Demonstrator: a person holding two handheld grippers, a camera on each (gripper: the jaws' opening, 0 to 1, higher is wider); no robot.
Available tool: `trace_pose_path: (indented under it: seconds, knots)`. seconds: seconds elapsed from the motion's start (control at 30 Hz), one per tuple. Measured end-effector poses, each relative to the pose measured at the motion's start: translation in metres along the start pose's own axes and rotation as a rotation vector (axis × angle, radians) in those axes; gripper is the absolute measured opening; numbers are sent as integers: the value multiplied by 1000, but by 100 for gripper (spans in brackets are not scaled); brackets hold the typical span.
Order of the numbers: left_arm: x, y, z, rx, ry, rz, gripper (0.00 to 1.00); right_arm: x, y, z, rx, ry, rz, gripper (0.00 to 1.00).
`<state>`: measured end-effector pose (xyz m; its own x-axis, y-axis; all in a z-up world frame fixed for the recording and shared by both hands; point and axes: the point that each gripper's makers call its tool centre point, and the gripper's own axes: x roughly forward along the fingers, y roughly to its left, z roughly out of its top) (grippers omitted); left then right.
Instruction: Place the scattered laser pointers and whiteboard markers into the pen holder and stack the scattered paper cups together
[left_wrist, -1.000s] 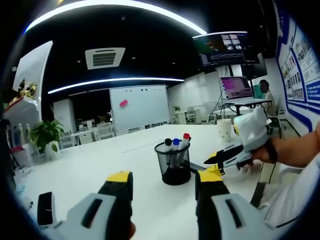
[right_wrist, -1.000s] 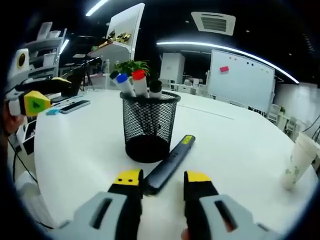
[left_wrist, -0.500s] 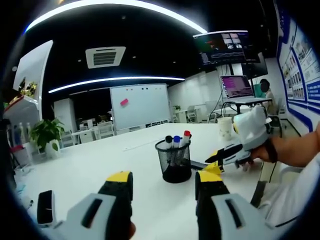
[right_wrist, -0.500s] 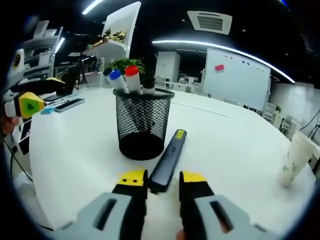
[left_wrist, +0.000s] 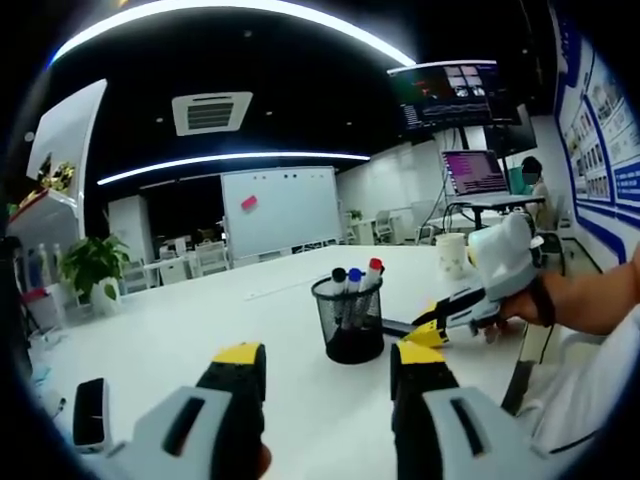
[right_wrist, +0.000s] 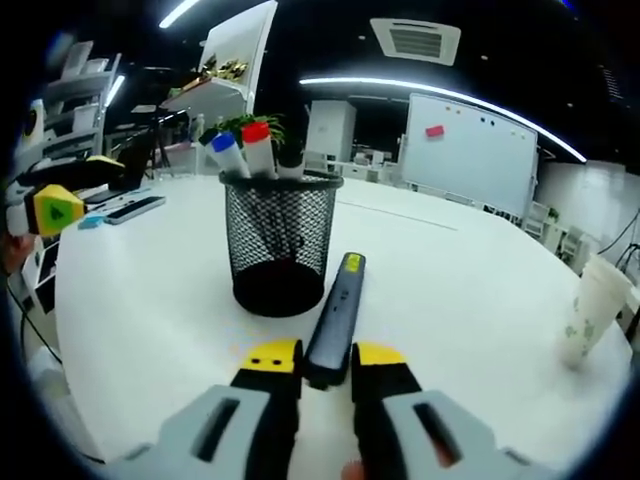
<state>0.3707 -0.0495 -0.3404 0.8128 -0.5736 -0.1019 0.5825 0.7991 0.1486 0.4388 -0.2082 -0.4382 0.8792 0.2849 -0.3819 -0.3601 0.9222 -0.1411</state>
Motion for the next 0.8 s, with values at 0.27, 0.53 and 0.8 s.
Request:
trace_pose_path:
  seconds: [0.27, 0.53, 0.8]
  knots:
    - [0, 0, 0, 4, 2, -2, 51, 0, 0, -1, 3, -8, 1, 20]
    - [0, 0, -1, 5, 4, -2, 51, 1, -2, -1, 3, -9, -4, 19]
    - [0, 0, -3, 5, 8, -3, 51, -1, -3, -1, 7, -5, 5, 19]
